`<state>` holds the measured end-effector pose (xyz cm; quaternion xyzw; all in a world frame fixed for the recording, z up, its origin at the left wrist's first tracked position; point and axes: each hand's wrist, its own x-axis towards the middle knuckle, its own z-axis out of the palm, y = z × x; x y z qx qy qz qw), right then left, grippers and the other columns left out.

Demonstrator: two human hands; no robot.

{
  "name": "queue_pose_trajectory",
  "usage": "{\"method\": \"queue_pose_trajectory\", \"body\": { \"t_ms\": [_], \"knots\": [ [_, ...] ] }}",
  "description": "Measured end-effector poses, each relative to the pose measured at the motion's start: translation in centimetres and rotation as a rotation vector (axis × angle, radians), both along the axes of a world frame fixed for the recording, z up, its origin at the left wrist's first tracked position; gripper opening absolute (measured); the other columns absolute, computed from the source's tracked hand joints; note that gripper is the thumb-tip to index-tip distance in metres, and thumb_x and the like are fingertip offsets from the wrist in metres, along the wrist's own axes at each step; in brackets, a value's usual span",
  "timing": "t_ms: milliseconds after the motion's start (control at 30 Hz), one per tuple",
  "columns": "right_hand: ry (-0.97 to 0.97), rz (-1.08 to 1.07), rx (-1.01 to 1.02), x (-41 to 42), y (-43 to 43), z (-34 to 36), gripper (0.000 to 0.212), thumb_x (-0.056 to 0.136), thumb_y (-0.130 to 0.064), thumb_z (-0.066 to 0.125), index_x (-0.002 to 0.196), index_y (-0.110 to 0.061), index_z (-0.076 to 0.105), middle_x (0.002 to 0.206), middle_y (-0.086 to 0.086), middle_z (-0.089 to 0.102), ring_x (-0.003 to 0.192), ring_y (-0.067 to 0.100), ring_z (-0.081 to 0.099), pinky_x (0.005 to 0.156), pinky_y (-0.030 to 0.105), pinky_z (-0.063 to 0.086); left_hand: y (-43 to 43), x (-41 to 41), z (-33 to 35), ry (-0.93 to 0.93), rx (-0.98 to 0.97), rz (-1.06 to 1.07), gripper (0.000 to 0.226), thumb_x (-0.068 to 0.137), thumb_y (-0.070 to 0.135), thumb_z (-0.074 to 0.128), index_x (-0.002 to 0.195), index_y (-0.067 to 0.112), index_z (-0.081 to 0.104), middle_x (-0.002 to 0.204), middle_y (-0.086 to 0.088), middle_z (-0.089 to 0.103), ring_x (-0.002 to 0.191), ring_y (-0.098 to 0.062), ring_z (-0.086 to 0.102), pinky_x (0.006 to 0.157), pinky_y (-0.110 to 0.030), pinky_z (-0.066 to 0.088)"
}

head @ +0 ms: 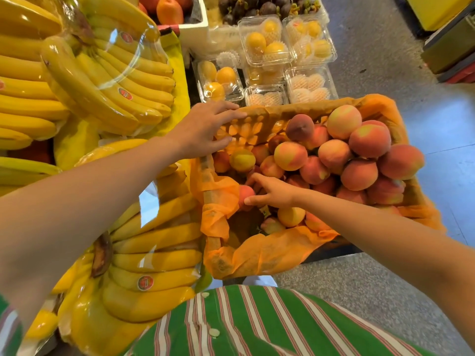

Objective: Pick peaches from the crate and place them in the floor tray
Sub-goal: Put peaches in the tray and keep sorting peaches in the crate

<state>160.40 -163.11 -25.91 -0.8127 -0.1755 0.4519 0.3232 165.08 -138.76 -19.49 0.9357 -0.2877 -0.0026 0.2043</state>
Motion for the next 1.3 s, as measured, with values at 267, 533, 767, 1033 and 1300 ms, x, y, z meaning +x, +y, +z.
{"method": "queue_pose_trajectory", "body": {
  "t_ms": [267, 533, 767, 1033, 1300],
  "knots": [
    [0.408, -0.285, 0.285, -0.2, -1.8, 3.9, 0.041, 0.095, -0.021, 0.057, 0.133, -0.013, 0.043, 0.116, 0.012, 0.056, 0.1, 0.021, 0.064, 0.094, 0.032, 0.054, -0.2, -2.1, 1.6, 0.01, 0.097, 0.067, 0.046, 0.084, 0.046, 0.051, 0.119, 0.021, 0.065, 0.14, -0.01, 0.049, 0.129, -0.032, 0.044, 0.102, -0.049, 0.036],
    [0.593, -0.498, 0.568, -0.3, -1.3, 4.9, 0.033, 0.098, -0.017, 0.048, 0.129, -0.006, 0.049, 0.111, 0.018, 0.064, 0.103, 0.033, 0.066, 0.094, 0.039, 0.054, -0.8, -7.0, 2.5, 0.001, 0.069, 0.221, 0.049, 0.079, 0.059, 0.042, 0.095, 0.025, 0.073, 0.107, -0.007, 0.062, 0.105, -0.029, 0.054, 0.085, -0.044, 0.043],
    [0.57, -0.421, 0.348, -2.7, 2.2, 2.5, 0.047, 0.098, -0.023, 0.054, 0.142, -0.016, 0.039, 0.14, 0.01, 0.047, 0.127, 0.027, 0.05, 0.104, 0.036, 0.045, -1.9, -10.5, 1.7, 0.042, 0.109, 0.263, 0.026, 0.082, 0.044, 0.058, 0.098, 0.028, 0.072, 0.119, -0.006, 0.057, 0.12, -0.028, 0.045, 0.097, -0.046, 0.04],
    [0.474, -0.313, 0.212, -2.4, 3.5, 2.7, 0.035, 0.092, -0.031, 0.062, 0.122, -0.018, 0.051, 0.126, 0.005, 0.055, 0.113, 0.017, 0.054, 0.086, 0.027, 0.047, -1.4, -11.7, 2.6, 0.097, 0.155, 0.375, 0.023, 0.08, 0.042, 0.069, 0.094, 0.024, 0.071, 0.139, -0.005, 0.044, 0.128, -0.027, 0.036, 0.098, -0.046, 0.041],
    [0.551, -0.573, 0.377, -0.2, -0.4, 4.8, 0.051, 0.091, -0.021, 0.048, 0.139, -0.012, 0.032, 0.137, 0.015, 0.042, 0.119, 0.027, 0.052, 0.088, 0.029, 0.052, -1.4, -11.7, 4.1, 0.138, 0.098, 0.364, 0.008, 0.077, 0.028, 0.071, 0.075, 0.025, 0.063, 0.118, -0.002, 0.048, 0.111, -0.02, 0.047, 0.085, -0.043, 0.049]
  ]
}}
